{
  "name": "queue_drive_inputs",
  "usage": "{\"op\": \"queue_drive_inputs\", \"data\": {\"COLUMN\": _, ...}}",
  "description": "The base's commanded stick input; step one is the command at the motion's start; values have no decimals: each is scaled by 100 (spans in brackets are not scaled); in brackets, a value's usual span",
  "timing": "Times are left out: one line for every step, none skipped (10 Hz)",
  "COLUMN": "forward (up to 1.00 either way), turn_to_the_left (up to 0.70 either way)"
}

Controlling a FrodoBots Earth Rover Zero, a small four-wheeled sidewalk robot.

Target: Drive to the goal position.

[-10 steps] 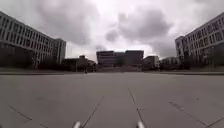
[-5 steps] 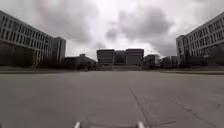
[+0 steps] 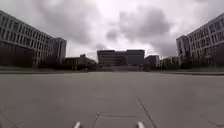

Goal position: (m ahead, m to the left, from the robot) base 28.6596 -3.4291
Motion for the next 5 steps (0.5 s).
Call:
{"op": "queue_drive_inputs", "data": {"forward": 100, "turn_to_the_left": -39}}
{"op": "queue_drive_inputs", "data": {"forward": 100, "turn_to_the_left": -39}}
{"op": "queue_drive_inputs", "data": {"forward": 100, "turn_to_the_left": -39}}
{"op": "queue_drive_inputs", "data": {"forward": 100, "turn_to_the_left": -39}}
{"op": "queue_drive_inputs", "data": {"forward": 100, "turn_to_the_left": -26}}
